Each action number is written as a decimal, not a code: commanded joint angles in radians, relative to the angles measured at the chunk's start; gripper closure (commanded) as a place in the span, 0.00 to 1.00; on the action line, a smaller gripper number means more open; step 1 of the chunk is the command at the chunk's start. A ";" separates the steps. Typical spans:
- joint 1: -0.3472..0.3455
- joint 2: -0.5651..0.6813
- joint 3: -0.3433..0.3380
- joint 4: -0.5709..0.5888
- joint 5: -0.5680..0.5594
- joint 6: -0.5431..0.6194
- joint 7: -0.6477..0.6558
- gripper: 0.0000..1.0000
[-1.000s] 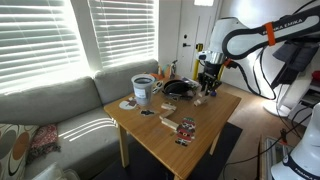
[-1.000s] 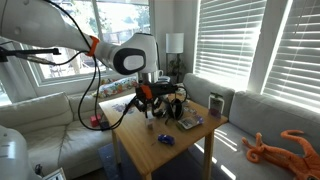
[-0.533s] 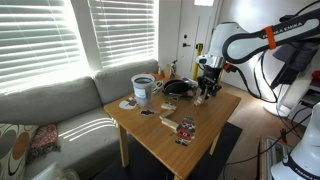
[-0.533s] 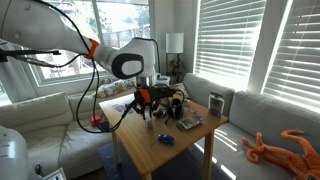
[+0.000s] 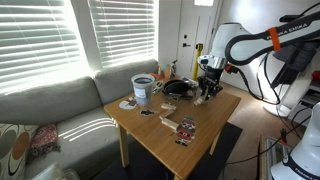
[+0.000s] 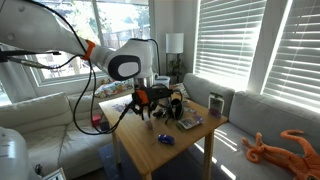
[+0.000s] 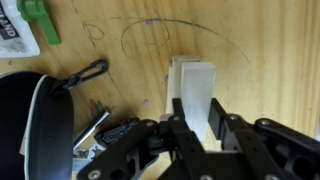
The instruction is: Stack the wooden block on the right
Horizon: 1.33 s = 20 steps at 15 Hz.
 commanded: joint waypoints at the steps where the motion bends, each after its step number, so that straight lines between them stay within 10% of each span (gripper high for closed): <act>1: 0.004 -0.036 -0.003 -0.030 0.017 0.041 -0.029 0.93; 20: 0.002 -0.035 -0.012 -0.037 0.015 0.069 -0.041 0.93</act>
